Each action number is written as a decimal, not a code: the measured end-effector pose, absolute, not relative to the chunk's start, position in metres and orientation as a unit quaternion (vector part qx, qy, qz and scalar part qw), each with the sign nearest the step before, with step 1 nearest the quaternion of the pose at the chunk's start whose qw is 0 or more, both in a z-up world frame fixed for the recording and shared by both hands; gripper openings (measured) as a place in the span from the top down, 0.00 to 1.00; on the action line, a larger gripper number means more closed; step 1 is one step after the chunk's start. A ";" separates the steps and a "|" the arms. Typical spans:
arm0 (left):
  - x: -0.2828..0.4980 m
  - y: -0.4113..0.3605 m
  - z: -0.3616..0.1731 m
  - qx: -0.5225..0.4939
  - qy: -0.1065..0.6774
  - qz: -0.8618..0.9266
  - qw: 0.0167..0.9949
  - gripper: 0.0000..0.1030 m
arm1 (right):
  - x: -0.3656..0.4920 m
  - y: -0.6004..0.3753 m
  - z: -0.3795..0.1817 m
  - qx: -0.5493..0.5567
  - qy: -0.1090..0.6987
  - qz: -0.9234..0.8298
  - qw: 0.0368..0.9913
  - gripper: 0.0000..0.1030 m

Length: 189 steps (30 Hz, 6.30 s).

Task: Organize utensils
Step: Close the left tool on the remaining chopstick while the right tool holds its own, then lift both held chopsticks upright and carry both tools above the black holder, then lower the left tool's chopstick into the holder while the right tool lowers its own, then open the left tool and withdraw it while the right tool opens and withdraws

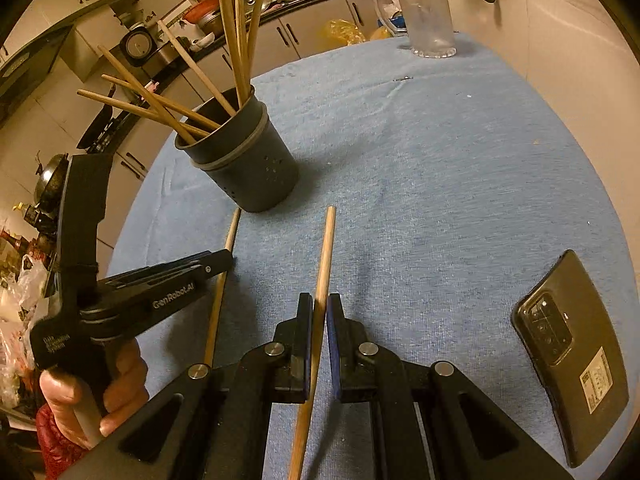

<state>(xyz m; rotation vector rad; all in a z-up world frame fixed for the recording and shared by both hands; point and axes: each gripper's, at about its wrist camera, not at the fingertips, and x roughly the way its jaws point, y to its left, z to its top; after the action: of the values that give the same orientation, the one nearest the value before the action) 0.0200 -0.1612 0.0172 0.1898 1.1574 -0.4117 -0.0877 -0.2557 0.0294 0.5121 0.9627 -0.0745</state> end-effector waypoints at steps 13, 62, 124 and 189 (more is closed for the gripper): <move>-0.039 -0.095 0.081 0.027 0.449 -0.224 0.865 0.94 | -0.095 -0.236 0.050 0.227 0.421 -0.015 0.878 0.93; -0.067 -0.068 0.147 0.009 0.344 -0.248 0.906 0.94 | -0.088 -0.229 0.080 0.208 0.375 -0.016 0.903 0.93; 0.021 -0.135 0.263 -0.009 0.243 -0.272 0.931 0.94 | 0.003 -0.249 0.206 0.172 0.127 -0.098 0.972 0.93; 0.036 -0.129 0.159 0.043 0.302 -0.185 0.934 0.62 | -0.035 -0.257 0.135 0.158 0.223 -0.084 0.958 0.78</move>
<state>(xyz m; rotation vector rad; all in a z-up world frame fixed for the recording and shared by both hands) 0.0360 -0.1287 0.1595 0.0887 0.6186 -0.3792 -0.0348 -0.2572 0.1348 0.3195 0.4518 -0.1700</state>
